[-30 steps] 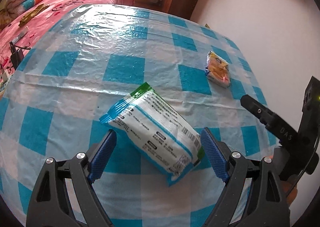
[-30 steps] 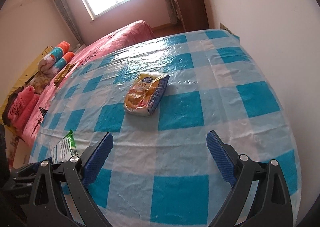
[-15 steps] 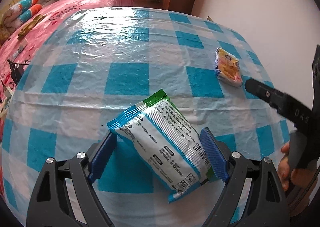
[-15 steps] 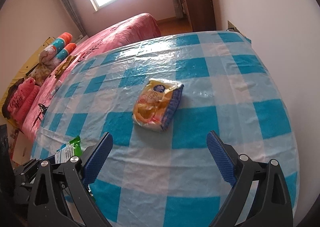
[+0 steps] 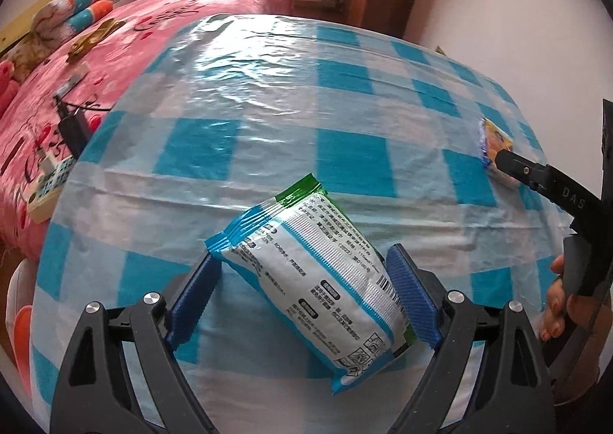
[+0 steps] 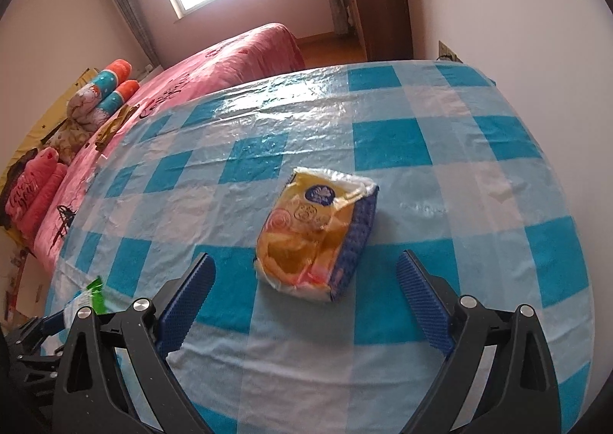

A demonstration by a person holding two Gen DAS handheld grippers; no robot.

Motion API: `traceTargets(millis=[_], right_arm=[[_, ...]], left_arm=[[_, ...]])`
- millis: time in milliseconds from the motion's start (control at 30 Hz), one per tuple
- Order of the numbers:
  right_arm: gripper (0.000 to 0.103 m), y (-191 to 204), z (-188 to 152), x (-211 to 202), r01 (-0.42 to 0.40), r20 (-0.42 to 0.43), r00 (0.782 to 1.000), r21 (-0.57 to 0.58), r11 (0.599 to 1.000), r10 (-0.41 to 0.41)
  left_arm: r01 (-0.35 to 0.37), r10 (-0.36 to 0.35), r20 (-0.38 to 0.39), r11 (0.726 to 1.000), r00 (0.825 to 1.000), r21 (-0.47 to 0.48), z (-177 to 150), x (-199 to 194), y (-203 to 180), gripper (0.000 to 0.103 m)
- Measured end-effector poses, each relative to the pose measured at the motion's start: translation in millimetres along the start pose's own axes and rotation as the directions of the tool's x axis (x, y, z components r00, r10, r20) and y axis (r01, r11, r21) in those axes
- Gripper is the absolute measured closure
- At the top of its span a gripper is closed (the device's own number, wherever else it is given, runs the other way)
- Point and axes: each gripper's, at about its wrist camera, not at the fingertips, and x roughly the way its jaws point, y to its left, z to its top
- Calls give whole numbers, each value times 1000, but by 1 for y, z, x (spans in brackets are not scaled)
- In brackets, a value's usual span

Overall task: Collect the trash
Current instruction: 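Close the left gripper on the white-green wipe pack while the right tool approaches the yellow bread bag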

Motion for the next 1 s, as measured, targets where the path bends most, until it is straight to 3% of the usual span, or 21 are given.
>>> traceTargets(millis=[267, 533, 700, 800, 1000], right_arm=[[9, 13, 11, 16, 73, -6, 997, -56, 996, -74], [9, 12, 12, 18, 33, -4, 999, -66, 997, -34], [26, 13, 11, 16, 55, 10, 998, -71, 996, -55], [32, 15, 11, 15, 60, 13, 998, -75, 995, -59], [46, 14, 11, 14, 41, 17, 999, -76, 996, -40]], left_arm=[[-14, 14, 21, 1000, 1000, 22, -3, 1, -2, 10], [-44, 42, 45, 998, 998, 41, -4, 4, -7, 10], [-55, 53, 51, 997, 997, 50, -5, 3, -12, 18], [-54, 51, 55, 997, 997, 56, -6, 0, -12, 29], [-43, 40, 58, 998, 998, 54, -8, -3, -11, 37]])
